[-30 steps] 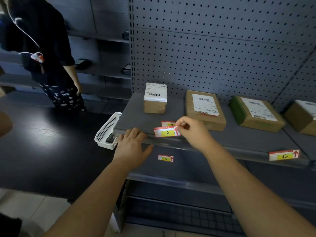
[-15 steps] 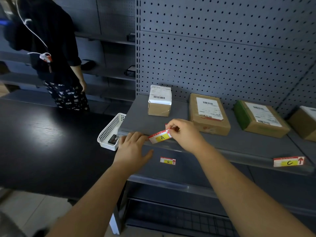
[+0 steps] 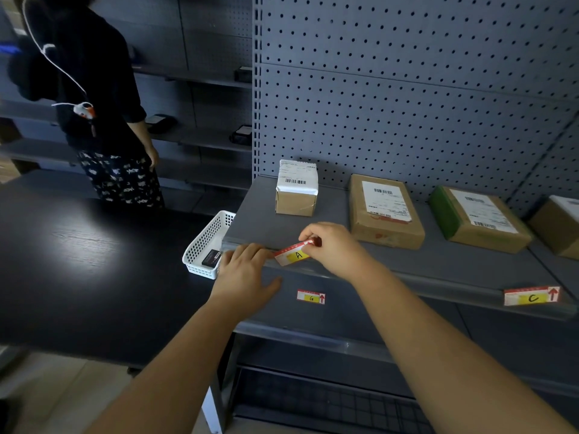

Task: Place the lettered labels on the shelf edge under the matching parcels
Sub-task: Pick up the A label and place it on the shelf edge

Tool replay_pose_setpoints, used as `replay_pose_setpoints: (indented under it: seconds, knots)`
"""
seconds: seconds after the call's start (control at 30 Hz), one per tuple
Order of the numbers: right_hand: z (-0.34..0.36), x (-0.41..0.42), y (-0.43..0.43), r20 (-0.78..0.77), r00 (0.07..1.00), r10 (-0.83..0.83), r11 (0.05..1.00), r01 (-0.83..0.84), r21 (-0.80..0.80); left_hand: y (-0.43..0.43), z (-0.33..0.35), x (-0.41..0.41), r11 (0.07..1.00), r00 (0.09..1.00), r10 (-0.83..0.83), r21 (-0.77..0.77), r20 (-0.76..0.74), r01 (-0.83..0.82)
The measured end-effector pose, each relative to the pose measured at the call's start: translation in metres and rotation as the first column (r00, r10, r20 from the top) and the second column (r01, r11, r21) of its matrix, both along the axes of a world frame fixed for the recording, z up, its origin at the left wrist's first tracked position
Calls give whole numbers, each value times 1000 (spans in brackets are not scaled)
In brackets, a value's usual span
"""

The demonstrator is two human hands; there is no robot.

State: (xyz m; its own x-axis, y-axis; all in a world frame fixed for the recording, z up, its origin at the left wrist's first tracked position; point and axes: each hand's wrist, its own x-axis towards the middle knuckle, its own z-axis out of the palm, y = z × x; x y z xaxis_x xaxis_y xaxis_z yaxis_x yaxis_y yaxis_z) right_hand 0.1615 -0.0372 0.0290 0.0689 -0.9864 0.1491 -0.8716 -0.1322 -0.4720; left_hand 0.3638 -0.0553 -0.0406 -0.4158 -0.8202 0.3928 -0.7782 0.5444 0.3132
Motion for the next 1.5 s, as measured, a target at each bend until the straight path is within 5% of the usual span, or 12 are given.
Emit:
replay_pose_setpoints:
  seconds: [0.63, 1.3, 1.5]
  knots:
    - [-5, 1, -5, -19, 1000, 17, 999, -16, 47, -2, 3, -1, 1000, 1000, -13, 15, -7, 13]
    - [-17, 7, -2, -111, 994, 19, 997, -27, -72, 2, 2, -1, 1000, 1000, -15, 0, 1, 15]
    - [-11, 2, 15, -39, 997, -72, 989, 66, -132, 5, 7, 1, 999, 1000, -26, 39, 16, 25]
